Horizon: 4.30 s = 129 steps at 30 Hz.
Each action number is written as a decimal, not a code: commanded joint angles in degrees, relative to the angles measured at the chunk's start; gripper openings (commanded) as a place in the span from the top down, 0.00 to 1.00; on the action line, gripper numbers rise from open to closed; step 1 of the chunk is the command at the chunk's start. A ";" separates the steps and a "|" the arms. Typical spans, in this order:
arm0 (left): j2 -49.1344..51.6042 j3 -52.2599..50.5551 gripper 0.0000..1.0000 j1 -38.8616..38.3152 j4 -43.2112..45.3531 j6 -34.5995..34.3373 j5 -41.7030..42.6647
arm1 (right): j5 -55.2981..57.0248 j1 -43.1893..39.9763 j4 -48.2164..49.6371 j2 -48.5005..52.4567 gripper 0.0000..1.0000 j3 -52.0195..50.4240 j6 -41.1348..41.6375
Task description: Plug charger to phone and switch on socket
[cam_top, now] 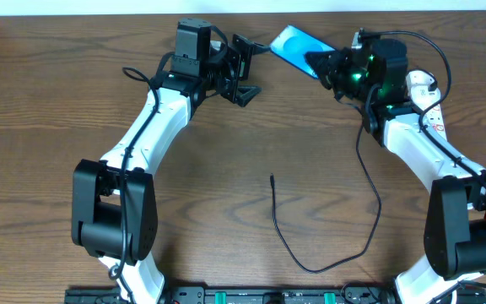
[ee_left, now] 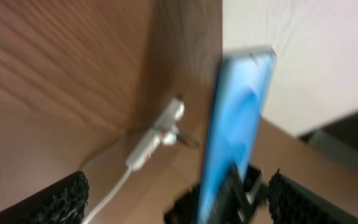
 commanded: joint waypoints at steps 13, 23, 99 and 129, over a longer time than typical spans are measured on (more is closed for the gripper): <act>-0.87 0.07 0.08 -0.20 0.52 -7.43 -13.14 | -2.19 4.15 2.34 -0.72 0.99 1.31 27.98; -0.87 0.07 0.09 -0.20 3.72 -7.43 -13.14 | -4.26 6.21 2.32 -0.72 0.99 1.31 32.44; -0.87 -0.11 0.93 12.68 1.95 20.22 17.70 | -21.46 1.42 15.61 -0.72 0.16 1.31 4.96; -0.87 -0.26 0.93 22.12 -12.24 48.26 27.85 | 17.11 13.94 -56.74 -0.72 0.01 14.91 -39.23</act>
